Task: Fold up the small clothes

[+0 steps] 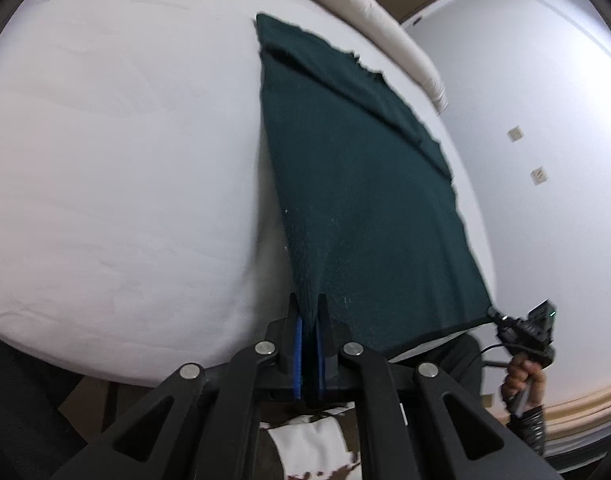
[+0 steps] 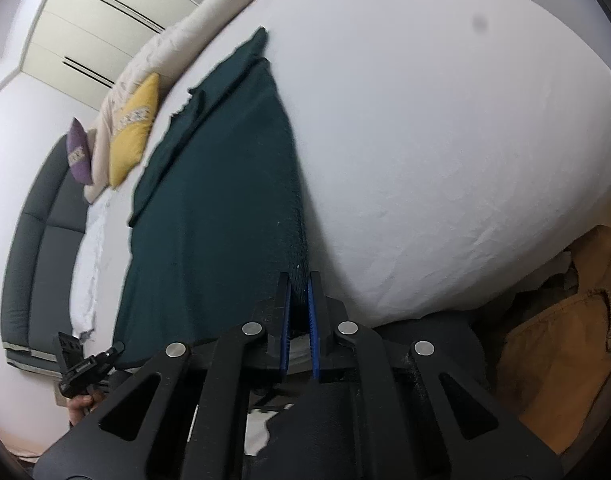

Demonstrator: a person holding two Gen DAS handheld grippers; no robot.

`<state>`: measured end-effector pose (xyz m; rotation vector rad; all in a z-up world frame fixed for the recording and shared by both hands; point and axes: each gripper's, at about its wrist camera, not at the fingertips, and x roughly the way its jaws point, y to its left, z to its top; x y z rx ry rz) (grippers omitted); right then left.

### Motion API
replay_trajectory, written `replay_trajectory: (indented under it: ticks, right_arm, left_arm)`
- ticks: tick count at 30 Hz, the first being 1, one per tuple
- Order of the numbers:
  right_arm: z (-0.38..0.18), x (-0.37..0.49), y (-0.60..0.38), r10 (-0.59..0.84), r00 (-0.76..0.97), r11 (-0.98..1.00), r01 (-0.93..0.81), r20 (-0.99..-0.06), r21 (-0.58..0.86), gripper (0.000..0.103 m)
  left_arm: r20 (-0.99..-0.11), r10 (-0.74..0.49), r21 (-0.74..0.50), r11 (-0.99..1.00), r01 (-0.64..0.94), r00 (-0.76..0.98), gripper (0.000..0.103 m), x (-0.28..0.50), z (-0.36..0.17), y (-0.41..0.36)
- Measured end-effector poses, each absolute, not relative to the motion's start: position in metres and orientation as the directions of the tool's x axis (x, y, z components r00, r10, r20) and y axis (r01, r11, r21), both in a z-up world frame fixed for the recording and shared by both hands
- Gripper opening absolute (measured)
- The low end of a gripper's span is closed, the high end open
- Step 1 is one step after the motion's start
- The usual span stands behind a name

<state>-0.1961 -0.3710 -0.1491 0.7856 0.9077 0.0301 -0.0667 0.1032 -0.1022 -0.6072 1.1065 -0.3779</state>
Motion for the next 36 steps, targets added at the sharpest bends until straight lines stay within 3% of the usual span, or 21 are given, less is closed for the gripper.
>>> replay_trajectory:
  ticks: [9, 20, 27, 36]
  right_arm:
    - [-0.127, -0.185, -0.375, 0.422, 0.71, 0.633, 0.214, -0.563, 0.744, 0.006]
    - [-0.084, -0.132, -0.386, 0.424, 0.806, 0.519, 0.158, -0.413, 0.84, 0.006]
    - [-0.056, -0.067, -0.391, 0.397, 0.833, 0.513, 0.146, -0.385, 0.846, 0.006]
    - [-0.058, 0.036, -0.402, 0.349, 0.855, 0.476, 0.191, -0.384, 0.858, 0.006]
  left_arm:
    - [-0.595, -0.661, -0.753, 0.658, -0.029, 0.456, 0.006, -0.062, -0.091, 0.116]
    - [-0.415, -0.746, -0.896, 0.433, -0.095, 0.521, 0.006, -0.02, -0.079, 0.135]
    - [-0.338, -0.747, -0.936, 0.331, -0.121, 0.573, 0.006, 0.04, -0.071, 0.145]
    - [-0.33, -0.72, -0.941, 0.304, -0.151, 0.61, 0.006, 0.135, -0.072, 0.152]
